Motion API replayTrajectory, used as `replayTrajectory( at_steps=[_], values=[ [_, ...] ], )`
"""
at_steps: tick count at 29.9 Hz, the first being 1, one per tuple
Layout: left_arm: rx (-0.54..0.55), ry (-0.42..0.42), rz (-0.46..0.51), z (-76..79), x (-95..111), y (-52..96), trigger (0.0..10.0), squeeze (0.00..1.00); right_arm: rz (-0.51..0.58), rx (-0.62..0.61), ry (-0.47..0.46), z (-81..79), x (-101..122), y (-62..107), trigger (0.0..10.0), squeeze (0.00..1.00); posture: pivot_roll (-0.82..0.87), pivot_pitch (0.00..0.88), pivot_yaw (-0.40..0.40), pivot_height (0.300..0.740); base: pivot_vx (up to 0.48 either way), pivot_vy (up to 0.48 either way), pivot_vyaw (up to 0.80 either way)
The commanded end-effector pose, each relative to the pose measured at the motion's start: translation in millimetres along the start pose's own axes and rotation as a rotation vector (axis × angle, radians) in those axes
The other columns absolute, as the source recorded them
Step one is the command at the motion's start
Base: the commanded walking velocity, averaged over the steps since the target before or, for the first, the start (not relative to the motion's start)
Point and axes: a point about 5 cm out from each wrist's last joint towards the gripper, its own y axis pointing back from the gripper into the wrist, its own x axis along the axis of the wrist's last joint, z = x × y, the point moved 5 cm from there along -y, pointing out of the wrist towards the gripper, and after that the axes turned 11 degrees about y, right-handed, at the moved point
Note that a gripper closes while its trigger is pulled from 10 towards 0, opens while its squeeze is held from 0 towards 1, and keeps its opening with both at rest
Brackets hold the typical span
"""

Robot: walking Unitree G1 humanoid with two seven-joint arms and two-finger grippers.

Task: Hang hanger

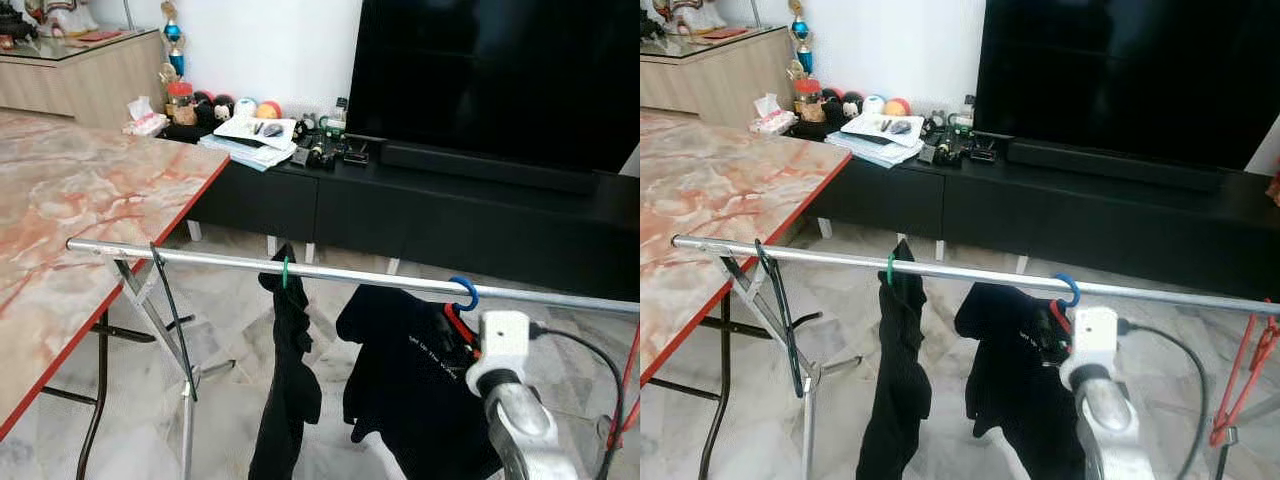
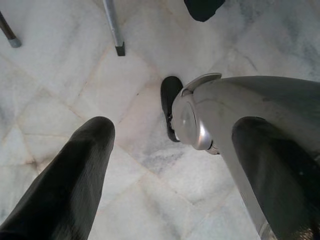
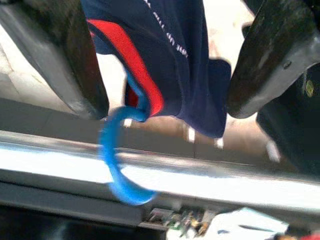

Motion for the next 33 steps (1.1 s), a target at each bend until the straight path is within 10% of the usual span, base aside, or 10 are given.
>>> replayTrajectory(
  at_steps=[1, 10, 33],
  values=[
    [-0.015, 0.003, -0.014, 2.5, -4.9, 0.4, 10.0, 0.0, -0.084, 0.005, 0.041, 0.9, -15.8, -0.5, 10.0, 0.0, 0.15, 0.0, -0.053, 0.74, 0.0, 0.0, 0.0],
    [-0.008, 0.004, -0.025, -4.2, -5.6, 1.5, 10.0, 0.0, -0.17, 0.043, 0.078, -14.9, -38.1, 0.5, 10.0, 0.0, 0.15, 0.0, -0.05, 0.74, 0.0, 0.0, 0.0],
    [-0.045, -0.017, -0.027, 40.5, -17.6, -2.3, 10.0, 0.0, -0.147, 0.122, 0.125, -32.5, -39.8, -0.9, 10.0, 0.0, 0.16, 0.0, -0.048, 0.74, 0.0, 0.0, 0.0]
  ],
)
